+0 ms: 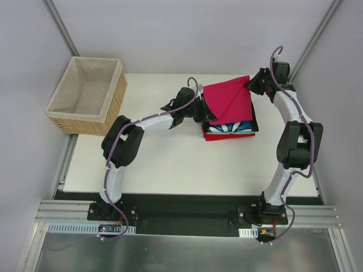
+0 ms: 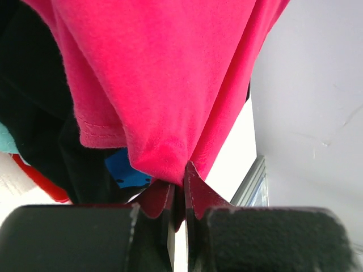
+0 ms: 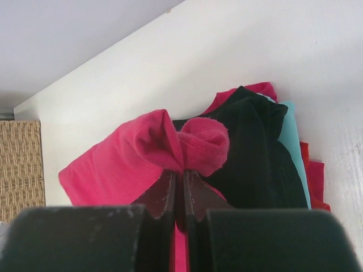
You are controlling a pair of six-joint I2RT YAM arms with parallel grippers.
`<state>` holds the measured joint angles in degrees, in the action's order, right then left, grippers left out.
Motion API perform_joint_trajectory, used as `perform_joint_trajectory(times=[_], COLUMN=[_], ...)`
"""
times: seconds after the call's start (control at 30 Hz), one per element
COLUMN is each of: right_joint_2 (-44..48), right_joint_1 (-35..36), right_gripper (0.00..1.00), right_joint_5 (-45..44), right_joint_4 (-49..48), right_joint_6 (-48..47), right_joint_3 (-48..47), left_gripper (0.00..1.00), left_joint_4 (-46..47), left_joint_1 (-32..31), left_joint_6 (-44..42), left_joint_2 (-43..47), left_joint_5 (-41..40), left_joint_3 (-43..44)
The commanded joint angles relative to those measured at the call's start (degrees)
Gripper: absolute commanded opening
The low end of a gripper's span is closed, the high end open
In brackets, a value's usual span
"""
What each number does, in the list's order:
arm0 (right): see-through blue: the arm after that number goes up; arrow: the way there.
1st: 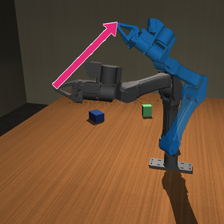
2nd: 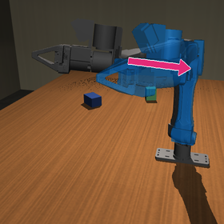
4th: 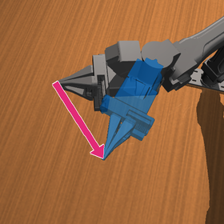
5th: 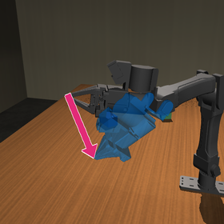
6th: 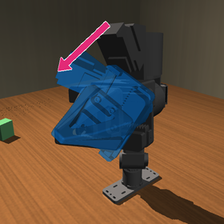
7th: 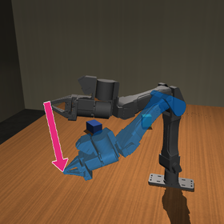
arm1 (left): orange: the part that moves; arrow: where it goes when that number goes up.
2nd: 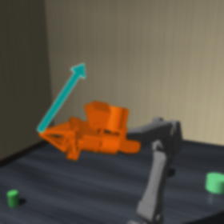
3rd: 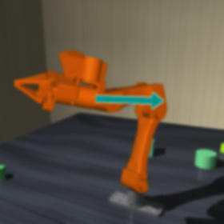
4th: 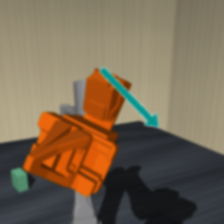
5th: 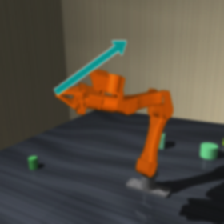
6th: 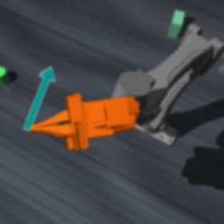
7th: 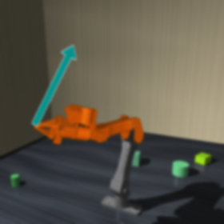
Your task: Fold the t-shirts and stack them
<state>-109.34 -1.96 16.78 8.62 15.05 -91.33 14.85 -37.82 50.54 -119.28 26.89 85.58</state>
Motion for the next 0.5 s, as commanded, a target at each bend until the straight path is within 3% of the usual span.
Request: perform_joint_trajectory(times=[0.0, 0.17, 0.47], right_joint_2=[5.0, 5.3, 5.5], right_joint_1=[-1.4, -1.5, -1.5], right_gripper=[0.00, 0.00, 0.01], right_joint_5=[-3.4, -4.2, -6.4], right_joint_4=[2.4, 5.0, 2.5], right_joint_6=[-1.4, -2.3, -1.4], right_joint_3=[-7.3, -8.8, 1.4], left_gripper=[0.00, 0.00, 0.00], left_joint_4=[1.4, 1.2, 1.7], left_joint_1=[-0.6, -0.5, -0.8], left_joint_6=[0.6, 1.0, 0.8], left_joint_2=[4.8, 5.1, 4.7], left_joint_5=[3.4, 4.3, 5.4], left_joint_3=[1.9, 2.8, 2.2])
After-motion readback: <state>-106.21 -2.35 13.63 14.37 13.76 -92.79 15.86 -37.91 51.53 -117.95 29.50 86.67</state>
